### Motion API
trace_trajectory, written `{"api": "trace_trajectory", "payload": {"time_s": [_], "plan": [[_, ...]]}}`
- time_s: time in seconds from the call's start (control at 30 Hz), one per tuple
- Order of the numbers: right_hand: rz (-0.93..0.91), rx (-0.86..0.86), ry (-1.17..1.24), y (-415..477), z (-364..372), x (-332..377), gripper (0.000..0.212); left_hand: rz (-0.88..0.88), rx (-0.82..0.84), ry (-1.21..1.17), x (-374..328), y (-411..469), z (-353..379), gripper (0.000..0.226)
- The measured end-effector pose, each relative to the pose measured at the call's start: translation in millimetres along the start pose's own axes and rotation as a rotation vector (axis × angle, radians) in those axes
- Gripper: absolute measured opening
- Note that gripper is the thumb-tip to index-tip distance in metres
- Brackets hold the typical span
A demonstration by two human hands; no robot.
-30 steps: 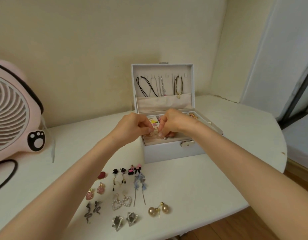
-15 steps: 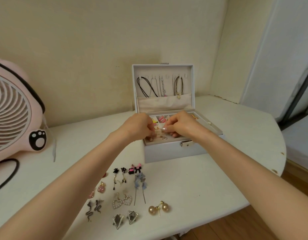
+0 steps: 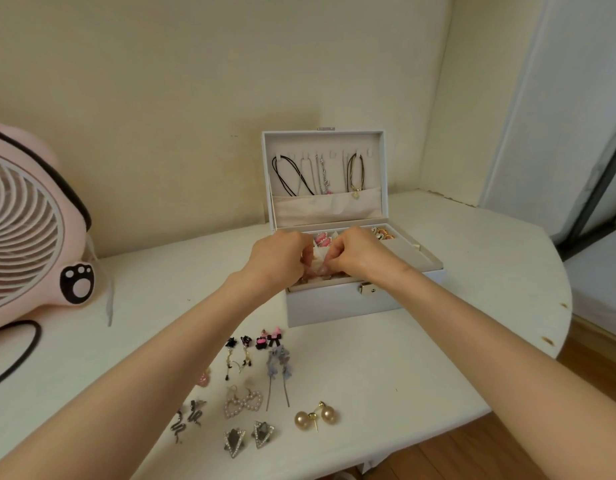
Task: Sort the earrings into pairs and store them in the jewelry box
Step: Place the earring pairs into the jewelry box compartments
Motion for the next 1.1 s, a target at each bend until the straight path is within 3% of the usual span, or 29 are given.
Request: {"api": "trace_trajectory", "payload": {"time_s": [0.17,0.4,0.53,0.6,0.73,0.87,1.1], "plan": [[0.041,-0.028,-0.012,-3.8,-3.8,-1.2,0.027,-0.011,0.008,-0.085,10.4,-1.4,-2.7,0.011],[0.019,0.021,0.055,-8.5,-1.1,-3.1,0.022,0.034,0.012,-0.142,15.2,-8.3,-3.9,0.009],[-0.041,-0.018,0.13,-15.6,-11.2,-5.1,0.013,0.015,-0.101,-0.241,22.6,-18.7,-18.6,0.005],[-0.11,-0.016,0.131,-24.0,-16.5,-5.0,0.006,-0.075,-0.138,-0.202,33.3,-24.4,-21.8,0.02],[-0.191,0.08,-0.054,-36.2,-3.6,-0.9,0.017,-0.286,0.0,-0.058,52.9,-27.1,-0.7,0.048],[-0.161,-0.06,-0.326,-40.0,-7.6,-1.0,0.025,-0.304,0.146,-0.231,44.1,-22.3,25.0,0.034],[-0.175,-0.171,-0.317,-51.3,-14.4,2.2,0.018,-0.27,0.113,-0.254,32.8,-24.7,20.8,0.034]]}}
Point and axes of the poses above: each hand's wrist, its own y-axis towards the middle knuckle, its own z-axis out of the palm, x = y × z, the point moved 10 cm from there along y, towards the middle knuckle, and after that the axes turned 10 degrees about x, right-handed, at the moved point
